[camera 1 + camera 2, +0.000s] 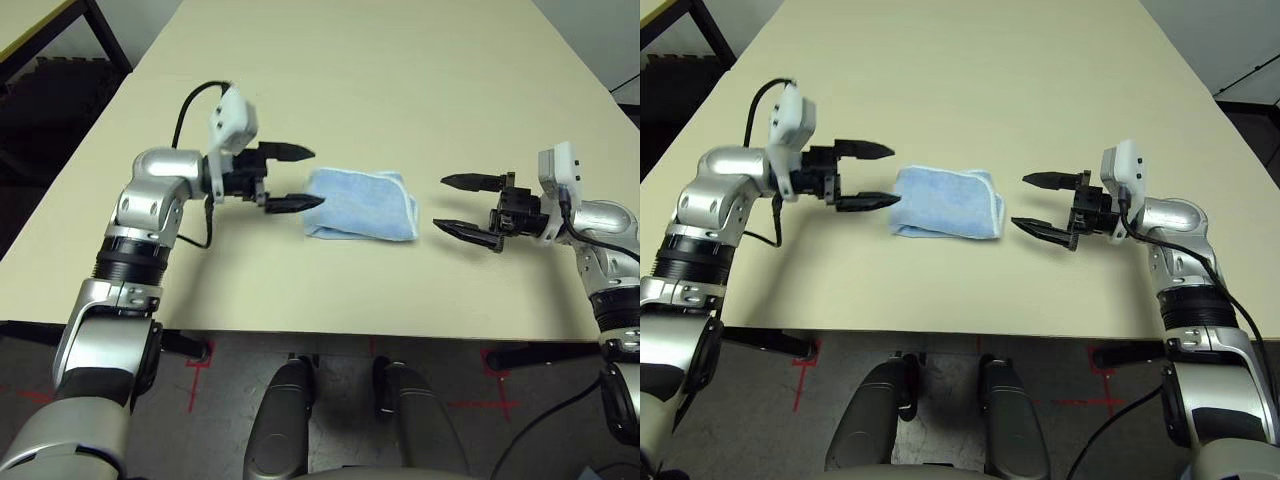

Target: Fold the towel and set it aside.

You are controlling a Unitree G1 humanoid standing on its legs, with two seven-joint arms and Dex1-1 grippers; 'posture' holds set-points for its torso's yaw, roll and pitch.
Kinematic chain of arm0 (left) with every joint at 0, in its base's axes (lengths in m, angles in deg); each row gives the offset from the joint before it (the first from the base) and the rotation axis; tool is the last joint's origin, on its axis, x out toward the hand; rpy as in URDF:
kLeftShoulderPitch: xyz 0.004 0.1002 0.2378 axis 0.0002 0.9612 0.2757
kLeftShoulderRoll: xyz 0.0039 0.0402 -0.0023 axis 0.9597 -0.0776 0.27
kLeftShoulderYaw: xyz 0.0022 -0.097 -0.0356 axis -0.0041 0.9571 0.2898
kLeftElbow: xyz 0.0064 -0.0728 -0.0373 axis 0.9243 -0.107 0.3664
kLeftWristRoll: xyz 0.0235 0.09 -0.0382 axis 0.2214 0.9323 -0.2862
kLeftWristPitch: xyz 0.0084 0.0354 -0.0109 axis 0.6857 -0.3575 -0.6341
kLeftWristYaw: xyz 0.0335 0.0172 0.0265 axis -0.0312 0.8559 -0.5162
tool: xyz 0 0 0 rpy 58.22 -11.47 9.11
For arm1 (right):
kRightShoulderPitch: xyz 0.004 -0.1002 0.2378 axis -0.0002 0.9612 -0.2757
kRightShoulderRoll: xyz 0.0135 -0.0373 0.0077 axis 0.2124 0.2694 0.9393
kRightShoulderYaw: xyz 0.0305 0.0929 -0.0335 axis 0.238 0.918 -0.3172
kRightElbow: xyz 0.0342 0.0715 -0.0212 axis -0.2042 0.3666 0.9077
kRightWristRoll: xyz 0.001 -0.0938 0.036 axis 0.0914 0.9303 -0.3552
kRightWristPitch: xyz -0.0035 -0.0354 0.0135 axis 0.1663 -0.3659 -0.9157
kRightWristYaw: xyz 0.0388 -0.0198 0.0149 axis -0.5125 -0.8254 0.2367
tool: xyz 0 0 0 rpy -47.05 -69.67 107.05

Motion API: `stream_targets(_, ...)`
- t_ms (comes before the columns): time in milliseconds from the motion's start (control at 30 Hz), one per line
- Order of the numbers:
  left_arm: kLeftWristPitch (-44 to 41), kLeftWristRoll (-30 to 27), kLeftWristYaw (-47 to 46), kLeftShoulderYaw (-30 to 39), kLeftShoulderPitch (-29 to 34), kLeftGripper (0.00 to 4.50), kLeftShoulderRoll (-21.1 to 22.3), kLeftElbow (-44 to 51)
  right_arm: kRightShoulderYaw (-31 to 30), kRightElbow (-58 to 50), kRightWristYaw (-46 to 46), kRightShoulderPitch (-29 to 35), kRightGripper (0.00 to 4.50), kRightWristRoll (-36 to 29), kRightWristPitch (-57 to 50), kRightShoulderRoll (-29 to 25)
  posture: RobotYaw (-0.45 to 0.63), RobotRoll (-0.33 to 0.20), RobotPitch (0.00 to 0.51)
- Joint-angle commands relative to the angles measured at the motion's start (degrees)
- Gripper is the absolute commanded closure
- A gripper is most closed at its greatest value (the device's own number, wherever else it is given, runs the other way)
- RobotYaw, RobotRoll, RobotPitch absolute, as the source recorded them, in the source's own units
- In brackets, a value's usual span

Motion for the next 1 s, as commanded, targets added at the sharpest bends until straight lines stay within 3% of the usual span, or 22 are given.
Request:
stream_targets(33,4.0,1.1,1.5,0.6,-0.8,0.00,-1.0,-3.6,-0.3,-0.7,0.7,0.1,1.70,-0.3,-0.7,-0.4,0.10,0.000,0.149)
stream_targets(267,5.6,1.3,1.4,1.4,-3.5,0.00,-3.2,-7.6,-0.6,-0.1,0.7,-0.6,4.47,0.3,-0.4,0.0,0.09,0.000,0.150)
stream_targets(400,5.6,0.8,1.8,1.8,-4.6,0.00,-4.6,-9.8,-1.2,-0.5,0.5,-0.8,4.49,0.5,-0.4,0.9,0.08,0.000,0.154)
stream_targets(500,4.6,0.3,2.7,2.4,-5.0,0.63,-5.4,-10.6,-1.3,-1.0,0.2,-1.0,4.50,0.5,-0.6,1.5,0.08,0.000,0.156)
stream_targets(833,1.5,0.5,2.0,3.6,-7.2,4.46,-7.7,-12.3,-2.5,-3.3,-3.4,-4.0,4.50,-0.5,-5.0,5.7,0.09,0.000,0.162)
stream_targets(1000,0.9,1.5,1.5,2.3,-7.1,4.46,-10.4,-11.5,-5.8,-3.2,-3.3,-5.8,4.50,1.5,-7.7,7.6,0.10,0.000,0.172)
